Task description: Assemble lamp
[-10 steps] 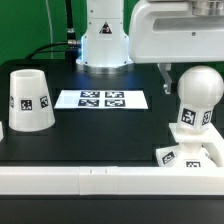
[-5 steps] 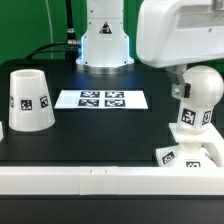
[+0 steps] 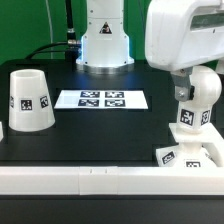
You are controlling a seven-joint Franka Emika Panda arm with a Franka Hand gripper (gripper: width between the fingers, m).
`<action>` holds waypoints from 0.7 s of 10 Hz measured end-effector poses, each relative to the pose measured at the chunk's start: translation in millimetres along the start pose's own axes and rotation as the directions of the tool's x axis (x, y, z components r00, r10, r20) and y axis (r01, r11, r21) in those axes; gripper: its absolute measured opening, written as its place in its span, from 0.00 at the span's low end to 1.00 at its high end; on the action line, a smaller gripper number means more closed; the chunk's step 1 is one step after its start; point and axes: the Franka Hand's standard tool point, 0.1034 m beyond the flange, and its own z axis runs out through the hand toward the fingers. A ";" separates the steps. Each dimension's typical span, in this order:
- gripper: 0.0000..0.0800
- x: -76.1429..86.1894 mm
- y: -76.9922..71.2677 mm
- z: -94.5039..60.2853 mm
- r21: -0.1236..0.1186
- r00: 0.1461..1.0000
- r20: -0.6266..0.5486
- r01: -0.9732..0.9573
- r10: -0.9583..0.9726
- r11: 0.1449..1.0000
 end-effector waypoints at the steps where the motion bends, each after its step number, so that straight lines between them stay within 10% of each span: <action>1: 0.87 -0.5 0.4 0.5 -0.012 0.993 0.008 0.120 -0.120 0.993; 7: 0.87 -9.6 -8.3 12.9 -0.007 0.874 0.048 0.484 -0.483 0.875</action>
Offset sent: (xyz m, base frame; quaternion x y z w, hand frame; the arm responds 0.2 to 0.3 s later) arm -0.0142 0.0064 -0.0047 0.0124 0.0022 -0.1923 0.9813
